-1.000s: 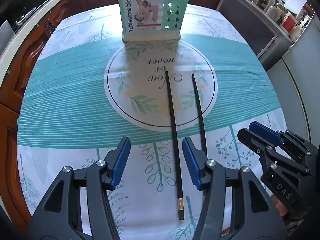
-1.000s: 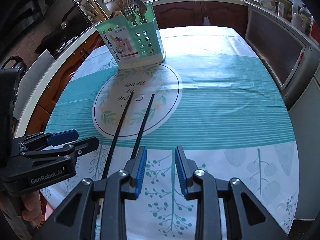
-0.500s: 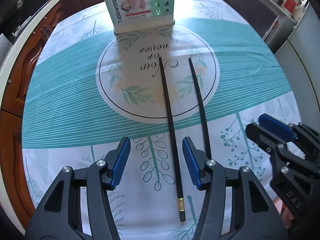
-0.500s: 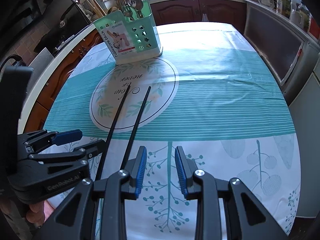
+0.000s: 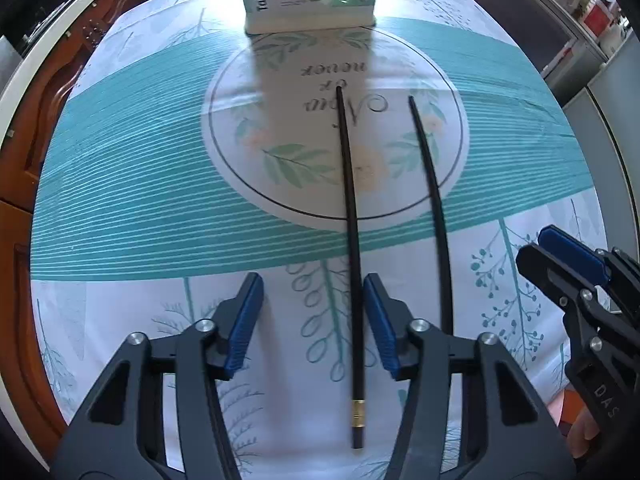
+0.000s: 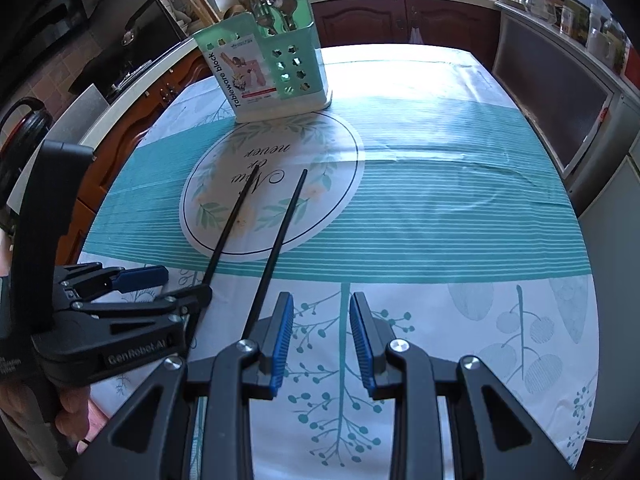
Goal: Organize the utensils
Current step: 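Move both tools down to the two black chopsticks, then grasp one black chopstick with the left tool while the right tool grasps the other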
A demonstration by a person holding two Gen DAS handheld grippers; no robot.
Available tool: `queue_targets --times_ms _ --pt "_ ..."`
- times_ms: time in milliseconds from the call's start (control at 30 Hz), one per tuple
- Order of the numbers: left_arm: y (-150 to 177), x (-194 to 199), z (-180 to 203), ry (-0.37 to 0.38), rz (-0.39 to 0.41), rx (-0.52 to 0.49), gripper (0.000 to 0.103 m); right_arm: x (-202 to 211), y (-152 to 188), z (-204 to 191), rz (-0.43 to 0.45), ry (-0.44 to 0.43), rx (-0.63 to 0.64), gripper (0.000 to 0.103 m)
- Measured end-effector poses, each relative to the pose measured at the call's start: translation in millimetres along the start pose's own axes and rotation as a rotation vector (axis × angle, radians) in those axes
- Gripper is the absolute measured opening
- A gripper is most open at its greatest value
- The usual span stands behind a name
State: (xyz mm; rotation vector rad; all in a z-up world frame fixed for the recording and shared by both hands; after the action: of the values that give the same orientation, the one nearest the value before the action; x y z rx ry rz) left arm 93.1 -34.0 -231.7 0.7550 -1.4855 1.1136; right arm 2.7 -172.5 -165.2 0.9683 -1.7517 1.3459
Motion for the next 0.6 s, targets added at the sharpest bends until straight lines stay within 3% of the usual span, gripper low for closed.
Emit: queue_targets --times_ms 300,600 --pt "-9 -4 -18 0.007 -0.032 0.012 0.043 -6 -2 -8 -0.019 -0.001 0.029 0.029" --pt "-36 -19 -23 0.007 -0.148 -0.010 0.052 -9 -10 -13 -0.045 0.005 0.061 0.029"
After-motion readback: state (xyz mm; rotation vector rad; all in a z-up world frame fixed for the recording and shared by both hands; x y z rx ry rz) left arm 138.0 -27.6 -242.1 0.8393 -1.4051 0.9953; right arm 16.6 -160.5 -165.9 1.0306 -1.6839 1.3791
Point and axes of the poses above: each gripper's, at about its wrist camera, not at the fingertips, and x roughly against the way its jaws point, z to its right, y to its underside, the point moved 1 cm from there along -x, roughly the way its jaws point, and after that the axes turned 1 degree about -x, right-handed, at the moved point
